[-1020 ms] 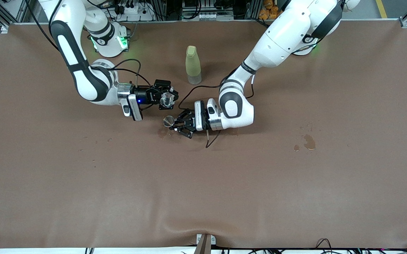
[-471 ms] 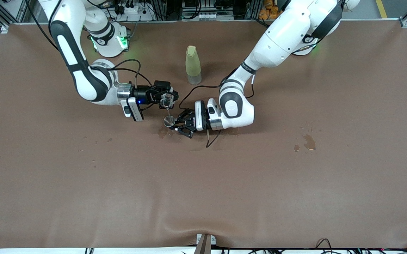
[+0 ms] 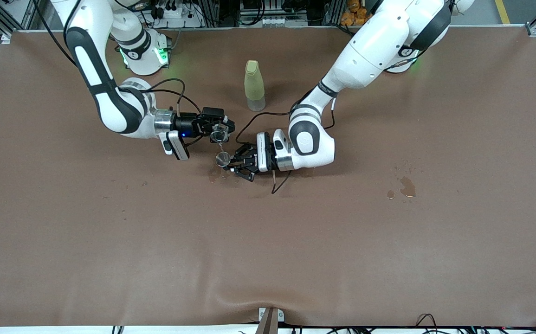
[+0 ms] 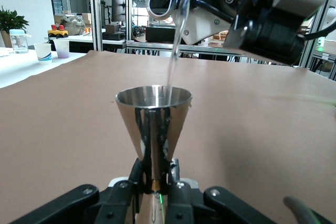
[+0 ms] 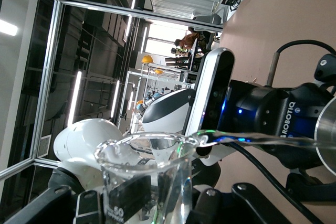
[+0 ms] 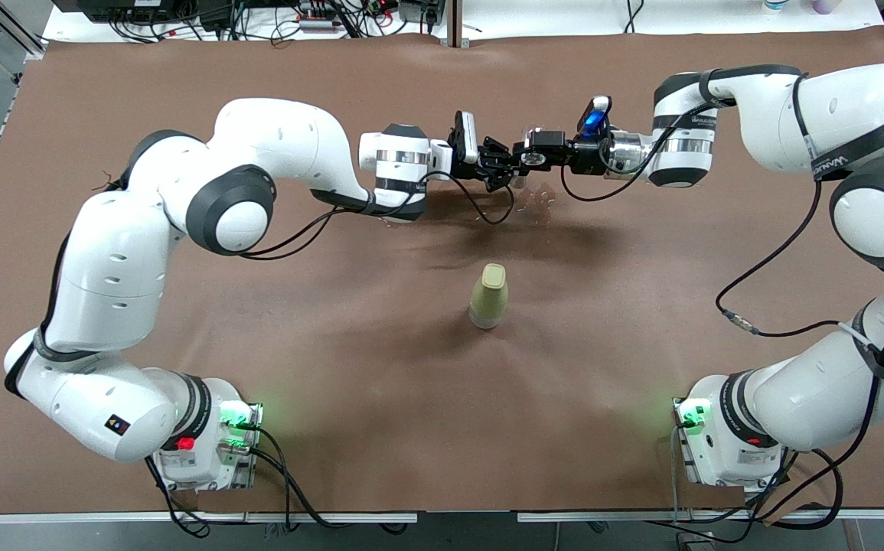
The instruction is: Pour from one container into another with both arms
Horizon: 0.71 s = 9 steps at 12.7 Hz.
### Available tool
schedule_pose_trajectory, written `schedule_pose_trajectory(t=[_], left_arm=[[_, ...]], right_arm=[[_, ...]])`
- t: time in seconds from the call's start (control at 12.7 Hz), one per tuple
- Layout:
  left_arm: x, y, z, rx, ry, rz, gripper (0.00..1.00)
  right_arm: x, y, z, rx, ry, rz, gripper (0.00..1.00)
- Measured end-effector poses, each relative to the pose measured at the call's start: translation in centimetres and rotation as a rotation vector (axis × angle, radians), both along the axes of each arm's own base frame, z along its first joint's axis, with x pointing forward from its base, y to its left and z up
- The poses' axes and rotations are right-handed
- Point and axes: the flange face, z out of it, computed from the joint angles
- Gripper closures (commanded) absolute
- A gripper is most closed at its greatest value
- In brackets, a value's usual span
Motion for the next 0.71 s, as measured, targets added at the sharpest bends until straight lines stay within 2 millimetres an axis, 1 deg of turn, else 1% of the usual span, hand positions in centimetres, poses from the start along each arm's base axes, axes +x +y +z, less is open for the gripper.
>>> schedule_pose_trajectory(t=[0.71], left_arm=[[-0.74,0.16,-0.48,0.005,0.020,0.002,1.00]], right_arm=[[0.01,0.00,0.03,0.008,0.095,0.003,1.00]])
